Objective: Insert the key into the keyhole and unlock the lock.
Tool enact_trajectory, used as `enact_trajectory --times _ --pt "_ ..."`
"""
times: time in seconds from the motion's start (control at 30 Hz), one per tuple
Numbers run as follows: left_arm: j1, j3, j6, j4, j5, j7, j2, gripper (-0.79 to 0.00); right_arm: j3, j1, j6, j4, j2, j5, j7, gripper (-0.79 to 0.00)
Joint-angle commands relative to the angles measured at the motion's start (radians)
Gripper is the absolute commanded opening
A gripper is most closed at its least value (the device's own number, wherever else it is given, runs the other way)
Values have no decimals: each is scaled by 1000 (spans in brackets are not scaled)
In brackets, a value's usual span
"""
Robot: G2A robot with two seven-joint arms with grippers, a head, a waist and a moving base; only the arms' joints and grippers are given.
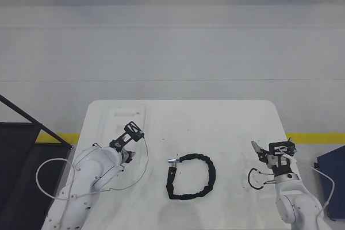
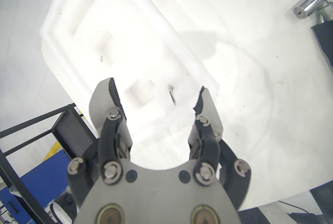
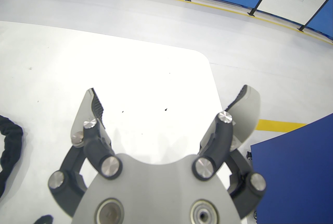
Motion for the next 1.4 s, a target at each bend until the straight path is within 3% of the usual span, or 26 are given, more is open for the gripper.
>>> enact_trajectory --times 0.0,0.33,0.4,0.43,0.53,0.9,1.03,1.23,1.37 --pt "-7 6 -3 6 2 2 -1 -748 0 0 0 0 0 0 0 0" --pt "0 4 -12 4 2 -12 2 -705 0 0 0 0 0 0 0 0" --pt "4 1 -15 -3 -1 -16 2 -625 0 0 0 0 0 0 0 0" --pt "6 0 -16 -7 -3 -19 3 -548 0 0 0 0 0 0 0 0" --pt "10 -4 -17 -19 -11 -25 4 -443 0 0 0 0 0 0 0 0" --pt "12 -5 -6 -26 -42 -29 4 -474 0 0 0 0 0 0 0 0" --pt "19 -2 -9 -5 -17 -15 6 -453 0 0 0 0 0 0 0 0" --pt "6 -4 4 16 -19 -1 5 -539 0 0 0 0 0 0 0 0" --pt "14 3 3 14 -33 -15 5 -523 0 0 0 0 0 0 0 0"
